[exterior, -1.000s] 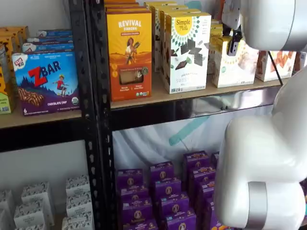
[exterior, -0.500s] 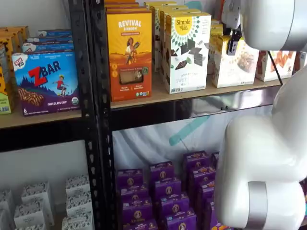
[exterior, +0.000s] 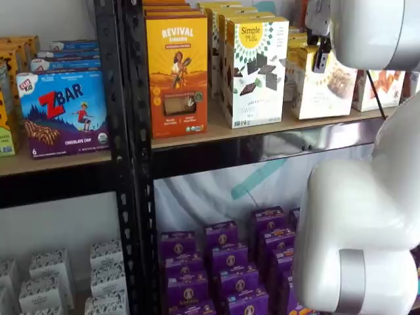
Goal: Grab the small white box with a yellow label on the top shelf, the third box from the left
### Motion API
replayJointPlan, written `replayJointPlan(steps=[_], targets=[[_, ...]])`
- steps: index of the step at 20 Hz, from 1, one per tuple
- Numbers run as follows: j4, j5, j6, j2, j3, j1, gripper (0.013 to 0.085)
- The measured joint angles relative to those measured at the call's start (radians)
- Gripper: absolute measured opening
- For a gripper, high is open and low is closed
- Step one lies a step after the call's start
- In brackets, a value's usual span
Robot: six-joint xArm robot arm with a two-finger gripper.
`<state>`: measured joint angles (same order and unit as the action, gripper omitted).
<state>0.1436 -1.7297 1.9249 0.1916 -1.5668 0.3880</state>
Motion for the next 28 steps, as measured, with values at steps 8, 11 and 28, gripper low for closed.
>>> replayJointPlan(steps=[8, 11, 28], targets=[[-0.01, -0.034, 0.001, 0.06, 0.037, 0.001, 0.033], [-0.014, -0.039, 0.006, 0.088, 0.062, 0.007, 0.033], [-0.033, -0.053, 0.007, 0.249, 0.223, 0.004, 0.033]])
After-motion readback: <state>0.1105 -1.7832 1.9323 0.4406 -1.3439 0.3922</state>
